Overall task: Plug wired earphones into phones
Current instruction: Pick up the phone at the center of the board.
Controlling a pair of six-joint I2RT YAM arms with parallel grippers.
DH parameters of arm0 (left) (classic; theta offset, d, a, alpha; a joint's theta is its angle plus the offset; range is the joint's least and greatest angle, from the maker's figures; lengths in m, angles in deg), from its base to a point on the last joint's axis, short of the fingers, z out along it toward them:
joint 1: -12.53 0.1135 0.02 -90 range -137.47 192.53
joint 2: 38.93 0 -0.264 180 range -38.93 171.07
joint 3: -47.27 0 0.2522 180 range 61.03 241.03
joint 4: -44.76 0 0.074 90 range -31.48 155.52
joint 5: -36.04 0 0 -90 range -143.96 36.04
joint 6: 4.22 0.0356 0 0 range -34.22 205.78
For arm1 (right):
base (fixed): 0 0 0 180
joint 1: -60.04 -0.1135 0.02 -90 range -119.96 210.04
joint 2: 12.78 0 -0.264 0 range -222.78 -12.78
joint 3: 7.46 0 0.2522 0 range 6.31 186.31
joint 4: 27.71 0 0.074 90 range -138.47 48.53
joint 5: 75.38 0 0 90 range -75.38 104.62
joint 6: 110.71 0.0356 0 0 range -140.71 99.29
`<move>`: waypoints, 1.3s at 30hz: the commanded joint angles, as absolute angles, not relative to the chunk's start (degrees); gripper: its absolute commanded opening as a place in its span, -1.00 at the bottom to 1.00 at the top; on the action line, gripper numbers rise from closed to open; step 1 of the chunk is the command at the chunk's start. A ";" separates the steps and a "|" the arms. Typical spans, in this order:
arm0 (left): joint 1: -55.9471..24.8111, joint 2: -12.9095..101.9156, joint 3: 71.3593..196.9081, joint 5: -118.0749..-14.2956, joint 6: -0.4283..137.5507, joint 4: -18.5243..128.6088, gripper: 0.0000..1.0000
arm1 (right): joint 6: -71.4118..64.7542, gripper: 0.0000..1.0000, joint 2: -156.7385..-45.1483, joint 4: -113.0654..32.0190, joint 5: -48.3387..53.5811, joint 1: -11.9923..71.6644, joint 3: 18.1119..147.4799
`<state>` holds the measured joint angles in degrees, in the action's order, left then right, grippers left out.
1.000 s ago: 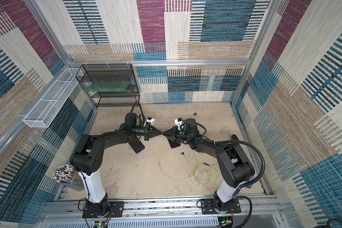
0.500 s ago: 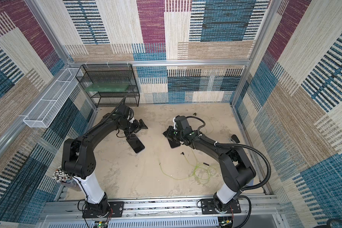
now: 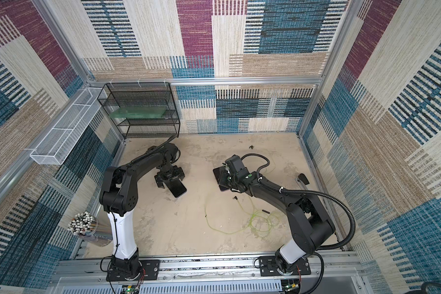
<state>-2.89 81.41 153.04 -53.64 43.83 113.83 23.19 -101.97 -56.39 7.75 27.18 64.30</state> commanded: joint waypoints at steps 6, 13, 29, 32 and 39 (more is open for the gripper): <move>-2.41 81.50 149.31 -55.07 38.47 107.51 0.92 | 22.46 -1.00 -100.45 -55.92 8.43 27.26 63.72; -2.17 81.63 144.70 -57.44 33.93 103.32 0.60 | 22.40 -1.00 -100.93 -55.34 7.56 27.34 64.03; -1.43 76.65 151.06 -67.46 29.27 107.34 0.22 | 22.30 -1.00 -103.47 -47.15 -1.51 25.71 62.94; -1.44 76.97 155.83 -70.48 29.01 110.64 0.22 | 21.33 -1.00 -105.30 -47.05 -1.62 24.46 64.35; -1.40 77.11 158.59 -79.41 23.38 112.23 0.16 | 20.96 -1.00 -106.82 -40.14 -0.56 22.35 63.31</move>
